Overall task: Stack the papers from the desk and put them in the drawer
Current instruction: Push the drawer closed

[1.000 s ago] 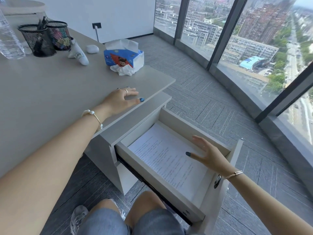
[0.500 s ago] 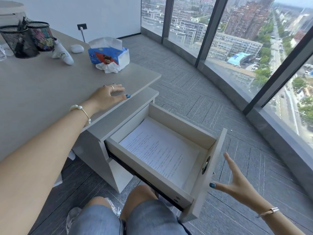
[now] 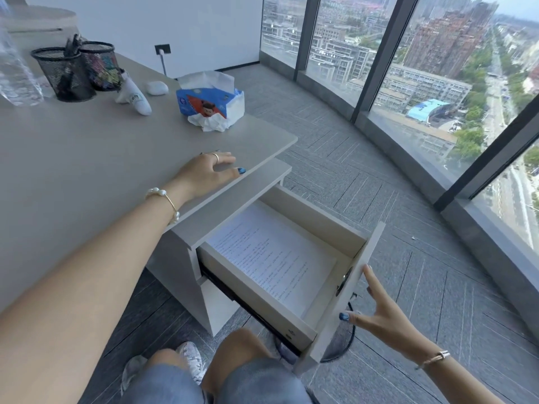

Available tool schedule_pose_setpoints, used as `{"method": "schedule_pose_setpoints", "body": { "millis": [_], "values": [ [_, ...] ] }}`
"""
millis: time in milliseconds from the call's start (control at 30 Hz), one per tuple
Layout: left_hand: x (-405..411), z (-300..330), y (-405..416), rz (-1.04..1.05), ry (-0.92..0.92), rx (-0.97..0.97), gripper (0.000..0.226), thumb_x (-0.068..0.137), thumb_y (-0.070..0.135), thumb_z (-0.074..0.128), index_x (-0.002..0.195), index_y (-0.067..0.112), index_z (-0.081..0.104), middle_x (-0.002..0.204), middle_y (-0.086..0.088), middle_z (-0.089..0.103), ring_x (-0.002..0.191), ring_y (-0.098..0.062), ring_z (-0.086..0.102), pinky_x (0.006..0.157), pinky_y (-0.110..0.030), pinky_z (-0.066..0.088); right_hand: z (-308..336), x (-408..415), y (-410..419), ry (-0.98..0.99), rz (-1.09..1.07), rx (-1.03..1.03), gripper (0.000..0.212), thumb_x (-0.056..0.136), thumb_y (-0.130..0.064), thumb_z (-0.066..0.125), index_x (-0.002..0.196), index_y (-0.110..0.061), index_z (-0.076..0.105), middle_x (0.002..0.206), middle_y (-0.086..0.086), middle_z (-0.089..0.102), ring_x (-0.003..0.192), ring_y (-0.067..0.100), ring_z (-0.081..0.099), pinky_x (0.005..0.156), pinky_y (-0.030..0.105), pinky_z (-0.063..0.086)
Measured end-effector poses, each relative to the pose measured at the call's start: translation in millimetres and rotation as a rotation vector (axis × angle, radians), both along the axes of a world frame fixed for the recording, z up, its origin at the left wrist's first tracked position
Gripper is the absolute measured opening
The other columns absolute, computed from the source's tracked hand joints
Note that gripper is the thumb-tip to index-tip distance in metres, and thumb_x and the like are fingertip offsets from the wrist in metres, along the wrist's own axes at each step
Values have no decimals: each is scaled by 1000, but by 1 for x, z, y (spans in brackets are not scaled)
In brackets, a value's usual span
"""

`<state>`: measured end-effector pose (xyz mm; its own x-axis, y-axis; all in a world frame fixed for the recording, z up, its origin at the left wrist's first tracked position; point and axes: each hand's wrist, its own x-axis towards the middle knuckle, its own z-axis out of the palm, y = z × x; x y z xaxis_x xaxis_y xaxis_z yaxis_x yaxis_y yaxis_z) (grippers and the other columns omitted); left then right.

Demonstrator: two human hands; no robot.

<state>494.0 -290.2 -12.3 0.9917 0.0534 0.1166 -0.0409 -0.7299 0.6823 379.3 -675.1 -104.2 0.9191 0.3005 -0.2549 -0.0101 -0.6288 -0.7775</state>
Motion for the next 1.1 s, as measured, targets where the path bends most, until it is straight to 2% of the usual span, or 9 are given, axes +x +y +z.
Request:
{"method": "schedule_pose_setpoints", "body": {
  "millis": [100,200,267,367,467,567,767,1100],
  "values": [
    [0,0,1,-3,10,9,55,80,46,61,126,17,57,145,4,46,138,-9,33,113,-28,23,-1,14,25,-1,29,29,125,47,-62,72,141,-35,-7,146,-19,-10,145,15,5,118,34,11],
    [0,0,2,-13,11,1,53,80,45,60,125,17,58,145,4,47,138,-10,33,115,-32,23,-2,29,51,-10,44,42,129,47,-59,72,145,-30,-6,145,-20,-7,145,15,7,118,35,12],
    [1,0,3,-18,2,-14,44,85,36,57,124,17,59,145,2,47,139,-10,33,115,-29,22,-4,40,71,-33,57,46,126,51,-58,71,147,-25,-4,147,-19,-6,145,13,6,117,32,11],
    [2,0,4,-28,8,-33,37,90,27,51,124,16,59,145,2,47,139,-8,31,110,-22,20,-9,57,101,-89,83,30,123,59,-54,72,148,-21,-6,157,-7,-7,144,8,1,115,25,7],
    [5,-3,6,-24,25,-76,36,89,25,50,123,17,59,144,3,48,139,-6,30,111,-22,20,-13,73,129,-124,108,41,118,67,-42,76,148,-18,-6,159,-5,-8,141,2,-2,112,20,3],
    [7,-3,7,-15,28,-99,36,89,26,50,123,18,60,142,4,50,138,-5,32,110,-21,21,-15,87,151,-137,130,73,113,71,-36,75,148,-17,-4,159,-4,-5,144,6,-2,113,20,3],
    [7,-3,7,-17,27,-84,38,89,32,50,123,20,60,142,5,50,138,-5,31,113,-27,23,-16,109,183,-155,189,67,111,72,-39,73,147,-14,-4,159,1,-5,146,11,-3,114,23,4],
    [7,-3,7,-13,28,-86,39,87,37,51,123,23,60,143,7,48,139,-4,30,115,-32,23,-16,127,211,-171,192,99,99,79,-37,68,148,-12,1,159,1,-2,145,10,-3,115,23,3]
  ]
}}
